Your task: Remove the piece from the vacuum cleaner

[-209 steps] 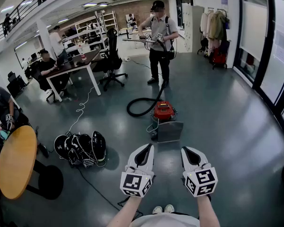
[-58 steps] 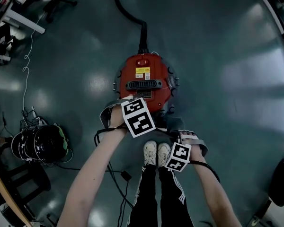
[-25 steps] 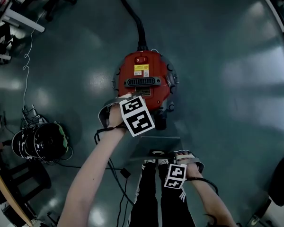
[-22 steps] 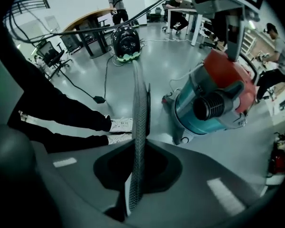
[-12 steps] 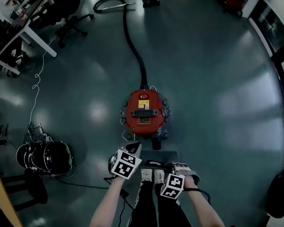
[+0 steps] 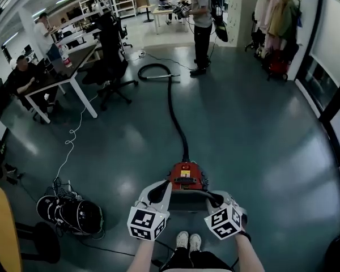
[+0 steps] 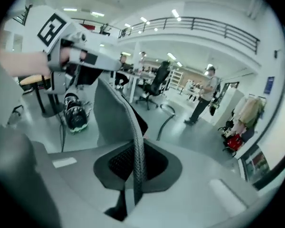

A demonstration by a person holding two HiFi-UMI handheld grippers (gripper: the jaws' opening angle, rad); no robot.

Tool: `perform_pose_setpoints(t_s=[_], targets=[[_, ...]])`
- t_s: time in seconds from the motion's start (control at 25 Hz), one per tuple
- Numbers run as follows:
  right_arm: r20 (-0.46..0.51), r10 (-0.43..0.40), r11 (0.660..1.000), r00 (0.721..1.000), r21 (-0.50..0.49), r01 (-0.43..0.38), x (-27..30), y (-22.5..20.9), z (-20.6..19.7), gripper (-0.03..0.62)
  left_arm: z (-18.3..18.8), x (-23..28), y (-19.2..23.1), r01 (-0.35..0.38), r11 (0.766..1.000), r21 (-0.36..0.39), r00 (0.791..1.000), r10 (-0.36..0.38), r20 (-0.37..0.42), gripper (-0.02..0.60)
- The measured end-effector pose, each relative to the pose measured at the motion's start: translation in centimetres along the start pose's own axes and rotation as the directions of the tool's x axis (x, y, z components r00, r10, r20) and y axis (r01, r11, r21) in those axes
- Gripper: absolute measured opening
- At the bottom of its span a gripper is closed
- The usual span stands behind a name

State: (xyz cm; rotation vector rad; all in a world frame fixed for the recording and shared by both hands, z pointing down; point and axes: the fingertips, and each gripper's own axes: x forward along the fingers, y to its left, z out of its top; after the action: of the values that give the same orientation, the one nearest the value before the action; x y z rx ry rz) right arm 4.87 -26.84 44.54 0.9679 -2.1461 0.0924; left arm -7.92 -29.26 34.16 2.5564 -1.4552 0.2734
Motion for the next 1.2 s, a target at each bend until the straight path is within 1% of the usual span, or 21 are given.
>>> perform_pose_setpoints(t_s=[0.04,0.08,0.12,0.2,0.28,0.36,0.44,0.56,0.68,0.84,0.96,1.2], targets=[[0.062,-0.036,0.999,0.997,0.023,0.034,-1.5,-1.3,2.5,0.037,2.7,-1.0,-0.2,-0.011,1.000,0.009,0.998,0.010,0.063,0.003],[0.120,-0.073,0.996,0.990,0.051,0.068,-2.9,-2.3,4.9,0.037,5.1,-2.2,-0.2,-0.026,1.000,0.017,0.991,0.024,0.128,0.003],[0.174,-0.114,0.991,0.978,0.089,0.100,-4.4,-3.1,6.9,0.038,7.2,-3.4,-0.2,-0.047,0.999,0.026,0.980,0.041,0.193,0.003],[0.273,-0.194,0.971,0.942,0.190,0.145,-7.2,-4.3,10.3,0.038,10.3,-5.6,0.0,-0.101,0.994,0.051,0.951,0.082,0.297,0.003],[0.356,-0.254,0.948,0.899,0.276,0.159,-9.8,-5.5,12.8,0.038,12.1,-7.0,0.3,-0.147,0.986,0.074,0.927,0.112,0.357,0.003],[0.407,-0.307,0.933,0.860,0.307,0.188,-11.8,-6.8,14.3,0.037,13.2,-7.4,0.4,-0.164,0.983,0.086,0.913,0.118,0.391,0.003],[0.435,-0.345,0.924,0.832,0.314,0.219,-13.0,-7.9,15.2,0.037,13.9,-7.4,0.5,-0.165,0.981,0.100,0.906,0.110,0.409,0.003],[0.455,-0.372,0.912,0.809,0.340,0.228,-14.5,-8.9,15.8,0.037,14.8,-7.7,0.5,-0.167,0.979,0.120,0.900,0.102,0.424,0.003],[0.448,-0.389,0.904,0.805,0.356,0.239,-15.6,-9.6,15.7,0.037,15.6,-8.3,0.0,-0.169,0.978,0.126,0.897,0.099,0.430,0.003],[0.456,-0.396,0.897,0.797,0.377,0.230,-16.1,-9.7,15.1,0.037,14.8,-8.3,0.5,-0.162,0.978,0.128,0.897,0.091,0.433,0.003],[0.470,-0.388,0.902,0.793,0.372,0.221,-17.3,-9.3,15.2,0.035,14.9,-8.7,0.3,-0.159,0.980,0.123,0.900,0.093,0.425,0.003],[0.499,-0.368,0.910,0.785,0.368,0.193,-18.7,-8.8,16.0,0.035,15.5,-8.7,-0.7,-0.143,0.979,0.148,0.906,0.069,0.417,0.003]])
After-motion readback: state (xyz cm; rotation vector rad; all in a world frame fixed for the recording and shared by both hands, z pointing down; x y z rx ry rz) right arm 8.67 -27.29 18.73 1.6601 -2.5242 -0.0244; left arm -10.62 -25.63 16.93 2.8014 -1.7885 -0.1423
